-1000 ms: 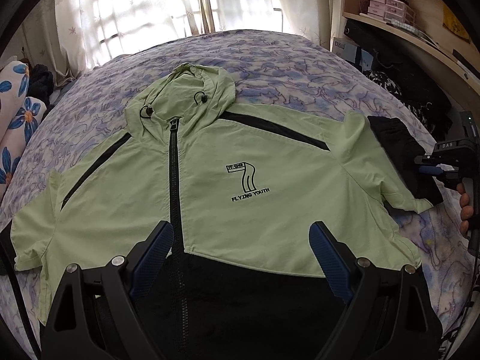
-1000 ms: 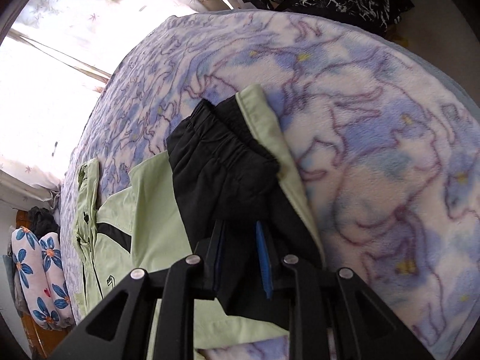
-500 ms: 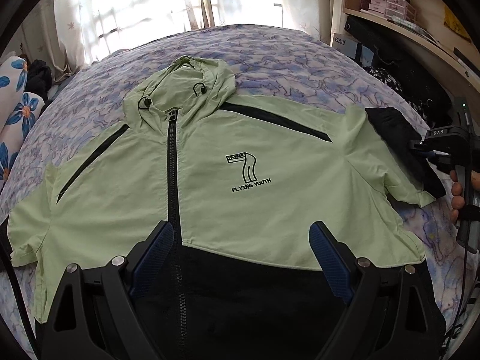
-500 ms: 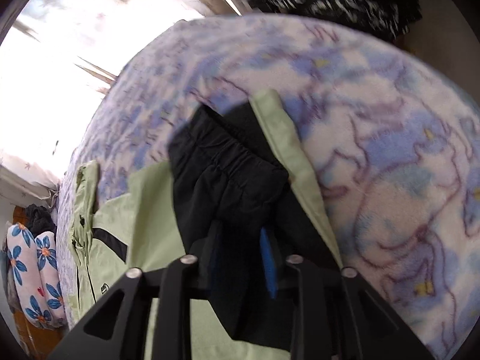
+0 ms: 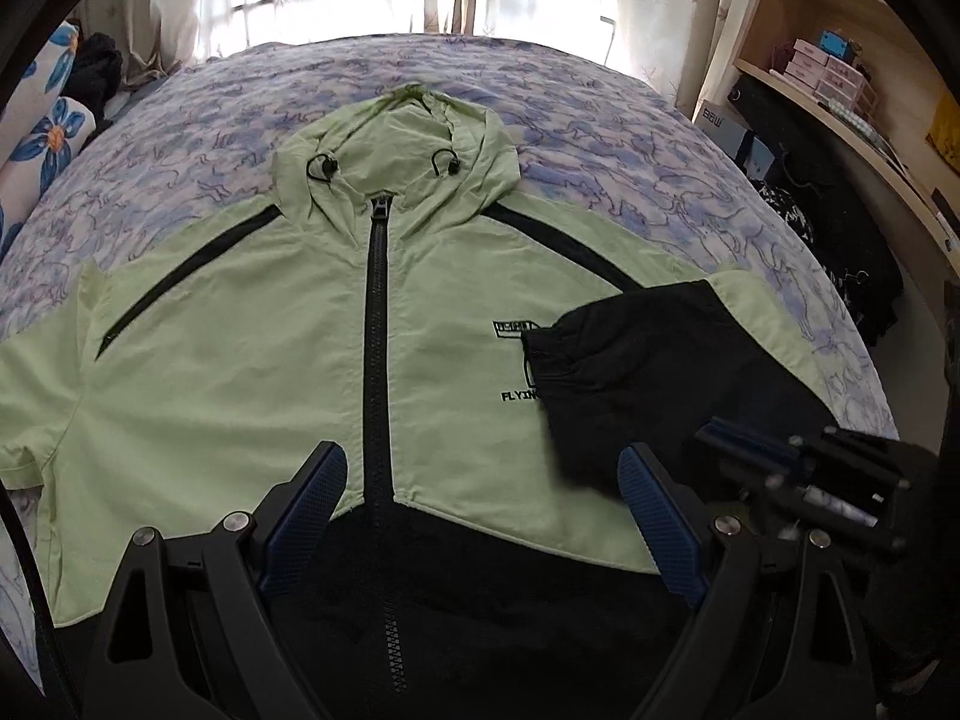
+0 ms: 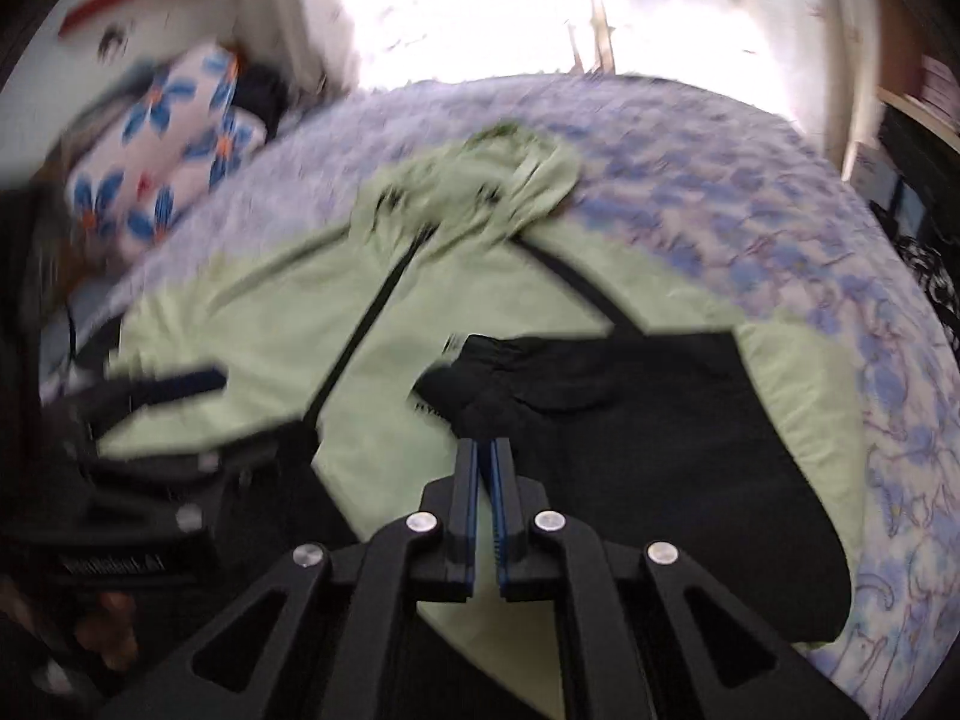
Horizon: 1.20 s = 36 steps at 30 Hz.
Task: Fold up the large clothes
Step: 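Lay the sleeve across the jacket chest and open the right gripper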
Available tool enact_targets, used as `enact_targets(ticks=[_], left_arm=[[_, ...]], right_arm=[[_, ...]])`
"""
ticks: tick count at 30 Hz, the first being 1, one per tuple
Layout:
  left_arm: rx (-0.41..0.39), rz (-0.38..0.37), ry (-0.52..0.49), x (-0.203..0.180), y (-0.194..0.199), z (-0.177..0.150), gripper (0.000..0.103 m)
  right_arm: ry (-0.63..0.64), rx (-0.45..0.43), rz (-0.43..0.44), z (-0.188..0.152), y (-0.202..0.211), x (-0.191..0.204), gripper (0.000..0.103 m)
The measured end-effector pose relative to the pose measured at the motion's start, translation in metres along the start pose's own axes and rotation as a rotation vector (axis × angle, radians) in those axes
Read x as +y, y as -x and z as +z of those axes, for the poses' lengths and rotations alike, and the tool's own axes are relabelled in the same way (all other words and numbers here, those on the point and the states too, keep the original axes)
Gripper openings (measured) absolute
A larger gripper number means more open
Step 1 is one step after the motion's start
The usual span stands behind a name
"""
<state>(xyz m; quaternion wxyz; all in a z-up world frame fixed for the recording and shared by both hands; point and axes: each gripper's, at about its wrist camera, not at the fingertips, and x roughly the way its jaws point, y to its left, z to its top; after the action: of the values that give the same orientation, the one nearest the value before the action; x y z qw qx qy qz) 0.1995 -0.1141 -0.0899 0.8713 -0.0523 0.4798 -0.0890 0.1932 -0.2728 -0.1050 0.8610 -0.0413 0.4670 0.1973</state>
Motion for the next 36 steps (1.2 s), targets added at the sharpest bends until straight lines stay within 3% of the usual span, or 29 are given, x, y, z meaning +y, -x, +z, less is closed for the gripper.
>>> enact_targets(ticks=[1,2,7,12,16,17,19,20,24,26,29,33,36], left_arm=[[0.022,-0.035,0.015,0.003,-0.005,0.001,0.091],[0.049,-0.075,0.031,0.005,-0.011,0.002,0.091],[0.163,-0.254,0.137,0.008,-0.045,0.006,0.090],[0.247,-0.309,0.172,-0.005,-0.089,0.011,0.075],[0.250,-0.230,0.104,-0.025,-0.107,0.011,0.065],[0.247,-0.214,0.061,-0.035,-0.108,0.013,0.035],[0.278,-0.173,-0.003,-0.049,-0.109,0.016,0.020],[0.254,-0.156,-0.037,-0.055,-0.103,0.020,0.006],[0.038,-0.083,-0.182,-0.072,-0.041,0.045,0.004],[-0.071,-0.048,-0.205,-0.064,-0.004,0.060,0.004],[-0.170,0.003,-0.191,-0.031,0.038,0.077,0.004],[-0.193,0.116,-0.148,0.025,0.054,0.081,0.004],[-0.105,0.190,-0.086,0.075,0.032,0.071,0.004]], right_arm=[[0.007,0.007,0.005,-0.006,0.000,0.001,0.029],[0.005,0.011,0.016,-0.009,0.002,0.000,0.037],[-0.120,0.007,0.037,-0.017,0.021,-0.025,0.037],[-0.228,-0.012,0.054,-0.027,0.042,-0.051,0.037],[-0.269,-0.014,0.064,-0.038,0.050,-0.063,0.037],[-0.273,-0.013,0.065,-0.039,0.050,-0.065,0.037],[-0.279,-0.012,0.063,-0.043,0.052,-0.067,0.037],[-0.284,-0.012,0.064,-0.044,0.053,-0.068,0.037],[-0.295,-0.035,0.047,-0.044,0.062,-0.071,0.037],[-0.289,-0.052,0.035,-0.045,0.068,-0.071,0.037],[-0.281,-0.066,0.023,-0.044,0.073,-0.073,0.037],[-0.270,-0.044,-0.011,-0.043,0.071,-0.076,0.037],[-0.269,-0.019,-0.027,-0.041,0.066,-0.078,0.037]])
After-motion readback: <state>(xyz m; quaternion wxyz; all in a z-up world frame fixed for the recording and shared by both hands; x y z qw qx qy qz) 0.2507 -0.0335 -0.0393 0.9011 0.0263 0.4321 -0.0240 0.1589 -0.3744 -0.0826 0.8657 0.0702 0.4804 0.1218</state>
